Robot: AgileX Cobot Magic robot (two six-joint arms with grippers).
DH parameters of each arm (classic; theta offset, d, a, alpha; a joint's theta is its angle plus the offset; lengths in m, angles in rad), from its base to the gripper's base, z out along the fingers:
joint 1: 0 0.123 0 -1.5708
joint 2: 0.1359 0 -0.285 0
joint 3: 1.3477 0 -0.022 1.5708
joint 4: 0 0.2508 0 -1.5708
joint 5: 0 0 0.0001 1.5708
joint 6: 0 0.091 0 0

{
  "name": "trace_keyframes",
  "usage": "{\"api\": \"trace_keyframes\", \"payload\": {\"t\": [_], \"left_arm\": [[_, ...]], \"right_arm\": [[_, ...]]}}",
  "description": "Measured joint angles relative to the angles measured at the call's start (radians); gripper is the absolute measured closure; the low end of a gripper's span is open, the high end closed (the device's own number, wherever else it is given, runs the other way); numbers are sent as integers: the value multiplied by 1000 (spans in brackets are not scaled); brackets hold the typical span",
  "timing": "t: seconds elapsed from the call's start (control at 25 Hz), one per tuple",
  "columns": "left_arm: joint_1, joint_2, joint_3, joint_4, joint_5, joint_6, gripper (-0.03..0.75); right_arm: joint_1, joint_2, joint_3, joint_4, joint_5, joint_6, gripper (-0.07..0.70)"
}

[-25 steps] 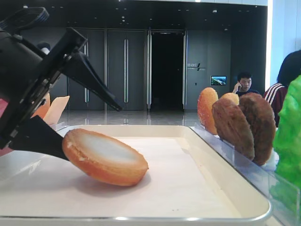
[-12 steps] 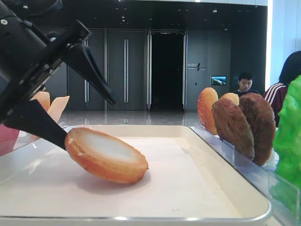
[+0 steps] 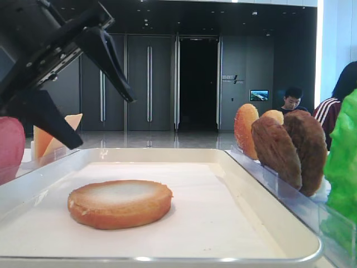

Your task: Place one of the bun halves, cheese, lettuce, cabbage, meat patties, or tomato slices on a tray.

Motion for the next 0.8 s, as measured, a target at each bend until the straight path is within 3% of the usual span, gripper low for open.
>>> {"api": "trace_keyframes", "payload": {"t": [0.36, 0.6, 0.8], "left_arm": [[20, -84, -146, 356, 114, -216, 65], [119, -191, -178, 580, 235, -307, 65], [226, -262, -178, 743, 382, -315, 65]], "right_arm": [[0, 0, 0, 0, 0, 0, 98], [0, 0, 0, 0, 0, 0, 98], [0, 0, 0, 0, 0, 0, 98]]}}
